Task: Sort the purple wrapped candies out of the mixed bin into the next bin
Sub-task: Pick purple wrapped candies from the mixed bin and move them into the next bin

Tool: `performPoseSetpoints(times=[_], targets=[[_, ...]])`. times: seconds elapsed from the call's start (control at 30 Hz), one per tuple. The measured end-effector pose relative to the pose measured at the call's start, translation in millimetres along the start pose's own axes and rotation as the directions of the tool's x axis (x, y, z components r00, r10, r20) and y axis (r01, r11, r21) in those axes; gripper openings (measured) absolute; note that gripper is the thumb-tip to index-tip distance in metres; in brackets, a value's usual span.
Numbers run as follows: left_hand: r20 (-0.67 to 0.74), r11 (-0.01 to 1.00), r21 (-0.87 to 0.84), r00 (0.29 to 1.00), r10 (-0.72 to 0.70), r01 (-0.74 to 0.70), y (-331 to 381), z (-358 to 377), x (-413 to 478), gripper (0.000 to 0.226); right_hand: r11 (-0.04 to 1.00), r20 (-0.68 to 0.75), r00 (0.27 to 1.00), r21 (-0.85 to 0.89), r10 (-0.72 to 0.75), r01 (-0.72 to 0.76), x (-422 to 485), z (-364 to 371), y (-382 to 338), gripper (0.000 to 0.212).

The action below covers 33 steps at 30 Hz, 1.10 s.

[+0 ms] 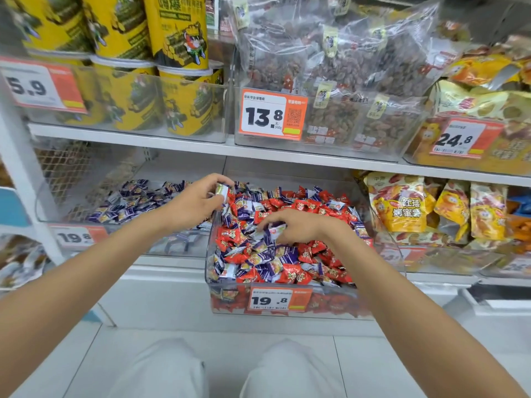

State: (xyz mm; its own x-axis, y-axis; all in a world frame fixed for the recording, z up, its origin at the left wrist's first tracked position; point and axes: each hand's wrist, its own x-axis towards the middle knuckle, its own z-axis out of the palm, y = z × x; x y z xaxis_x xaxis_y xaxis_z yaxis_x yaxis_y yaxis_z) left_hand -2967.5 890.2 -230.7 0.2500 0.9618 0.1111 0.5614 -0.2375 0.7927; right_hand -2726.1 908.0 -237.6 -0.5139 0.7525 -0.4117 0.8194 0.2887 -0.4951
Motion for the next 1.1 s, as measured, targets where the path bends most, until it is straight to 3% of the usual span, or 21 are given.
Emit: performPoseSetpoints(times=[0.13, 0.33, 0.57, 0.73, 0.83, 0.97, 1.1], targets=[[0.038, 1.0, -0.011, 0.999, 0.018, -0.017, 0, 7, -2, 0.029, 0.992, 0.176, 0.983, -0.122, 0.043, -0.022, 4, 10, -14, 0.079], [-0.012, 1.0, -0.029, 1.0, -0.011, 0.011, 13, 13, -4, 0.03, 0.996, 0.094, 0.995, -0.087, -0.013, 0.021, 5, 20, -16, 0.059], [0.074, 0.998, -0.063, 0.997, 0.028, -0.023, 20, 9, -11, 0.01, 0.974, -0.119, 0.991, 0.213, -0.054, 0.079, -15, 8, 2, 0.043], [0.115, 0.992, -0.126, 0.993, 0.007, 0.007, 33, 22, -10, 0.016, 0.897, -0.305, 0.952, 0.427, 0.02, 0.118, -45, -10, 25, 0.04], [0.197, 0.995, -0.096, 0.98, 0.029, -0.01, 39, 35, -11, 0.01, 0.851, -0.31, 0.946, 0.518, 0.1, 0.08, -57, -14, 35, 0.044], [0.265, 0.998, 0.057, 0.964, -0.006, -0.01, 39, 57, -7, 0.032, 0.742, -0.282, 0.951, 0.663, 0.126, 0.099, -70, -11, 50, 0.046], [0.294, 0.987, 0.162, 0.955, -0.033, -0.016, 37, 83, 1, 0.041, 0.683, -0.298, 0.941, 0.721, 0.158, 0.114, -80, -8, 58, 0.035]])
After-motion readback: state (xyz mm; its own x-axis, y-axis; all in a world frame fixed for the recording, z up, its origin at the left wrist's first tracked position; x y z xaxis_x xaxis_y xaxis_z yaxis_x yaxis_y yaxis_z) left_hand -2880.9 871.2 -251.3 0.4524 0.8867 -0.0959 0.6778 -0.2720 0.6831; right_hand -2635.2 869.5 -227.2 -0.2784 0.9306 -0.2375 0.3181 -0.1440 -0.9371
